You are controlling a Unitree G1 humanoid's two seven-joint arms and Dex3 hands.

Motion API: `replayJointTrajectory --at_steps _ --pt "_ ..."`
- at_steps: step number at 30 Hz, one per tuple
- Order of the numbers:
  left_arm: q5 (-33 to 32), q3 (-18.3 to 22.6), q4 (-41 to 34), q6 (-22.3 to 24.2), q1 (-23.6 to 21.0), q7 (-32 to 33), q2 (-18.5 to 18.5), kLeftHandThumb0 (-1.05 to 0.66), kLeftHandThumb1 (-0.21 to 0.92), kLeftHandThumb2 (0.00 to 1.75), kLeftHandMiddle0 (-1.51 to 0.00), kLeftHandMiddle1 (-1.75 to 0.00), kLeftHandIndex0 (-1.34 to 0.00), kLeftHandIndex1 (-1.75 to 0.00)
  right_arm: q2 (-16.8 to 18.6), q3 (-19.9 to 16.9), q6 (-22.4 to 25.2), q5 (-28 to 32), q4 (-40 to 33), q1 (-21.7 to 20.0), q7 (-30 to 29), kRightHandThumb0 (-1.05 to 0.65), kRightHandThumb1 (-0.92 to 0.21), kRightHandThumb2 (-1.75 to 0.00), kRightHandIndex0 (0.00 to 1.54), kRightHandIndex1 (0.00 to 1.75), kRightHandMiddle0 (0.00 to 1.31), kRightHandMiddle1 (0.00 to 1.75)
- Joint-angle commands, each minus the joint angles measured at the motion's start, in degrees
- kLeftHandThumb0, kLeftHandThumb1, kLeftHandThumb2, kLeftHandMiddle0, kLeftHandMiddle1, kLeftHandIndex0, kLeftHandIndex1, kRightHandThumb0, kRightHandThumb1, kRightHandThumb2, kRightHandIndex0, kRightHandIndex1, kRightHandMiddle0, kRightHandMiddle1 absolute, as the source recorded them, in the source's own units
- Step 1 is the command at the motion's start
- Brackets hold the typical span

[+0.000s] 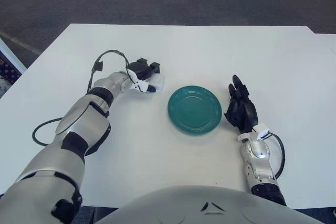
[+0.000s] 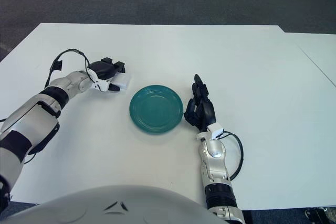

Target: Put the charger into the plate.

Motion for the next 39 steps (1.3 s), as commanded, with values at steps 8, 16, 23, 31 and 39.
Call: replayJointTrajectory --at_steps 8,16,23,31,39 --pt "0.0 0.0 1.6 0.7 3.4 -0.1 -1.7 -0.50 0.92 0.55 -0.78 -1.75 -0.70 -1.75 -0.6 -0.9 -0.9 -0.3 4.3 4.6 0.0 -0.93 -0.92 -1.00 0.04 0.01 0.00 0.13" --pt "0.2 0.1 1.6 1.2 3.9 3.0 -2.0 -0.47 0.92 0.63 -0.82 -1.75 -0.72 -1.75 -0.4 -0.9 -0.2 -0.5 4.1 4.6 -0.6 -0.93 -0.92 -1.01 0.05 0.01 0.00 0.16" --pt "0.4 -0.2 1.5 0.4 3.8 4.1 -1.8 -0.46 0.92 0.67 -0.91 -1.75 -0.78 -1.75 -0.3 -0.8 0.0 -0.3 4.3 4.5 -0.5 -0.92 -0.92 -1.01 0.05 0.01 0.00 0.18" --pt "-0.5 0.7 1.3 -1.0 3.7 4.5 -1.5 -0.46 0.92 0.68 -0.96 -1.75 -0.83 -1.75 -0.3 -0.9 -0.1 -0.2 4.8 4.3 -0.5 -0.92 -0.92 -1.01 0.05 0.01 0.00 0.18" --pt "-6.3 6.9 -2.5 -4.4 -2.3 -0.8 1.4 -0.47 0.91 0.68 -0.97 -1.75 -0.85 -1.75 -0.4 -1.1 0.0 0.1 5.1 4.3 -0.3 -0.91 -0.92 -1.02 0.05 0.00 0.00 0.17"
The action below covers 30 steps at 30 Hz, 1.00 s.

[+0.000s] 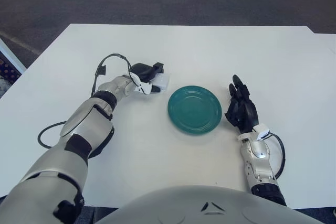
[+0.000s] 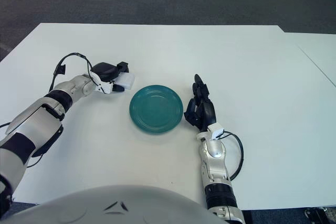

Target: Put the charger into the plate.

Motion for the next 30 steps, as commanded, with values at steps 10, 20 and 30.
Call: replayJointTrajectory --at_steps 10,20,30 --pt "-9.2 10.3 -16.1 0.9 -2.1 -9.4 4.0 -0.44 0.89 0.66 -0.99 -1.75 -0.85 -1.75 -0.4 -1.1 0.7 0.2 5.8 3.6 0.0 -0.90 -0.92 -1.03 0.05 0.00 0.00 0.20" --pt "-7.7 10.6 -27.9 2.7 3.2 -11.0 4.5 -0.42 0.80 0.77 -1.09 -1.75 -0.90 -1.75 0.1 -0.8 0.1 0.3 6.8 2.8 0.1 -0.91 -0.92 -1.02 0.05 0.00 0.00 0.18" --pt "-7.3 10.0 -39.3 4.5 8.8 -15.6 3.8 -0.44 0.78 0.78 -1.08 -1.75 -0.90 -1.75 0.4 -0.7 0.0 0.0 6.9 2.6 0.0 -0.92 -0.92 -1.01 0.05 0.00 0.00 0.18"
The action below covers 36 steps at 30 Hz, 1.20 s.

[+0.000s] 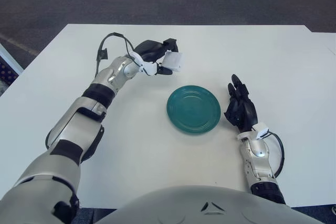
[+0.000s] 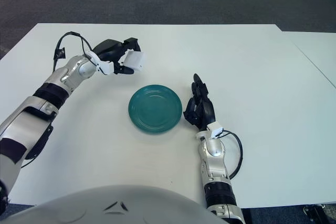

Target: Put the charger into the plate.

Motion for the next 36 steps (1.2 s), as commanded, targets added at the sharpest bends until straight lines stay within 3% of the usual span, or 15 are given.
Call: replayJointTrajectory --at_steps 1,7,12,20,29,36 --pt "0.5 -0.8 -6.4 1.6 3.0 -2.8 -0.4 -0.44 0.78 0.78 -1.08 -1.75 -0.90 -1.75 0.2 -0.6 -0.1 -0.3 6.0 3.4 -0.3 -0.92 -0.92 -1.01 0.05 0.00 0.00 0.18" --pt "0.6 -1.8 -10.7 2.2 5.8 -6.1 -0.9 -0.45 0.79 0.78 -1.06 -1.75 -0.90 -1.75 0.5 -0.4 0.0 -0.6 6.1 3.2 -0.8 -0.92 -0.92 -1.01 0.05 0.00 0.00 0.18" --pt "1.9 -4.7 -11.3 -0.6 7.7 -7.7 -1.5 -0.46 0.77 0.81 -1.06 -1.75 -0.93 -1.75 0.7 -0.2 0.1 -0.9 6.2 3.0 -1.3 -0.92 -0.92 -1.01 0.05 0.00 0.00 0.18" --pt "5.0 -8.0 -11.0 -1.4 8.2 -9.1 -2.8 -0.47 0.78 0.84 -1.11 -1.75 -0.98 -1.75 1.1 0.2 0.3 -1.3 5.9 3.2 -1.9 -0.90 -0.92 -1.01 0.06 0.00 0.00 0.19" --pt "6.2 -9.5 -14.2 -1.3 9.1 -11.8 -3.1 -0.48 0.82 0.83 -1.14 -1.75 -0.96 -1.75 1.5 0.5 0.7 -1.4 6.1 3.2 -2.6 -0.89 -0.92 -1.01 0.04 0.00 0.00 0.18" --pt "9.0 -11.5 -13.1 -3.2 8.8 -10.1 -3.6 -0.47 0.83 0.81 -1.13 -1.75 -0.92 -1.75 1.6 0.8 0.7 -1.9 6.2 3.2 -3.3 -0.89 -0.92 -1.02 0.04 0.00 0.00 0.17"
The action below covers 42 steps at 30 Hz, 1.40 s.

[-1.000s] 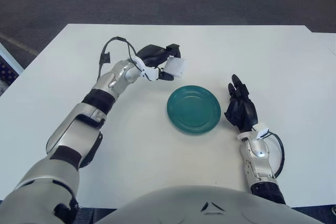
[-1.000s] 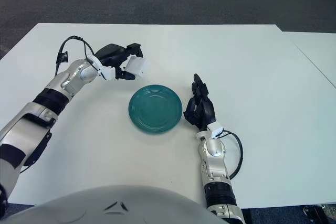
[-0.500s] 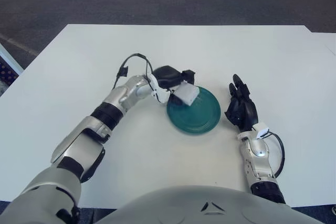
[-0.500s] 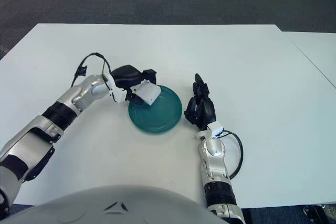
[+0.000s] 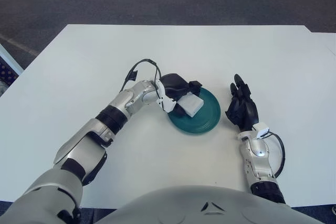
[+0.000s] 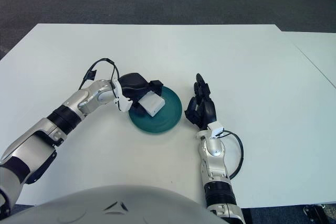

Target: Put the charger into the plate.

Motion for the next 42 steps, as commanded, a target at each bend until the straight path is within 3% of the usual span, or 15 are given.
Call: replayJointTrajectory --at_steps 1,27,32,34,35,37,38,39,40,41,42 --pt "1.8 -1.0 0.5 -1.2 0.0 1.2 -0.1 -0.47 0.83 0.81 -1.13 -1.75 -0.91 -1.75 0.9 0.3 0.5 -1.4 5.9 3.5 -0.7 -0.89 -0.92 -1.02 0.04 0.00 0.00 0.17" --pt "3.6 -2.5 4.5 -2.4 -1.4 0.3 -1.4 -0.47 0.86 0.75 -1.18 -1.75 -0.94 -1.75 1.6 1.1 0.7 -1.6 6.2 3.5 -2.3 -0.87 -0.92 -1.03 0.04 0.00 0.00 0.17" --pt "3.4 -2.3 5.2 -2.6 -1.4 1.1 -2.0 -0.56 0.90 0.67 -1.18 -1.75 -0.85 -1.75 1.6 1.0 0.7 -1.6 6.4 3.4 -2.3 -0.85 -0.92 -1.03 0.04 0.00 0.00 0.18" --pt "3.4 -2.0 4.7 -2.0 -1.1 1.2 -2.1 -0.67 0.91 0.63 -1.16 -1.75 -0.64 -1.75 1.6 1.0 0.6 -1.5 6.6 3.3 -2.3 -0.83 -0.92 -1.03 0.04 0.00 0.00 0.18" --pt "3.3 -1.9 4.4 -1.6 -0.9 1.0 -2.2 -0.69 0.91 0.63 -1.15 -1.75 -0.60 -1.75 1.5 1.0 0.5 -1.6 6.7 3.3 -2.2 -0.83 -0.92 -1.03 0.04 0.00 0.00 0.18" --pt "3.4 -1.8 3.9 -0.7 -0.7 0.5 -2.1 -0.74 0.92 0.62 -1.09 -1.75 -0.46 -1.74 1.5 1.1 0.4 -1.7 6.9 3.2 -2.3 -0.82 -0.92 -1.03 0.04 0.00 0.00 0.19" --pt "3.5 -1.8 3.6 -0.3 -0.7 0.2 -2.0 -0.84 0.92 0.64 -0.81 -1.75 -0.33 -1.68 1.5 1.1 0.4 -1.8 7.0 3.1 -2.3 -0.81 -0.92 -1.03 0.04 0.00 0.00 0.19" --pt "3.6 -1.8 3.4 0.0 -0.7 0.1 -1.9 -0.90 0.92 0.65 -0.62 -1.75 -0.25 -1.64 1.5 1.1 0.5 -1.9 7.0 3.1 -2.4 -0.81 -0.92 -1.03 0.04 0.00 0.00 0.19" --pt "3.7 -1.9 3.3 0.2 -0.6 -0.1 -1.9 -0.94 0.92 0.67 -0.46 -1.68 -0.17 -1.59 1.5 1.2 0.5 -1.9 7.0 3.1 -2.4 -0.81 -0.92 -1.03 0.04 0.00 0.00 0.19" --pt "3.9 -2.1 4.2 -0.2 -1.3 0.4 -2.0 -0.96 0.92 0.67 -0.41 -1.66 -0.15 -1.57 1.6 1.2 0.6 -1.8 6.8 3.1 -2.4 -0.80 -0.92 -1.03 0.04 0.00 0.00 0.18" --pt "4.0 -2.2 4.9 -0.4 -1.8 0.8 -2.0 -0.99 0.92 0.69 -0.29 -1.49 -0.09 -1.46 1.6 1.2 0.6 -1.7 6.8 3.2 -2.3 -0.80 -0.92 -1.03 0.04 0.00 0.00 0.18"
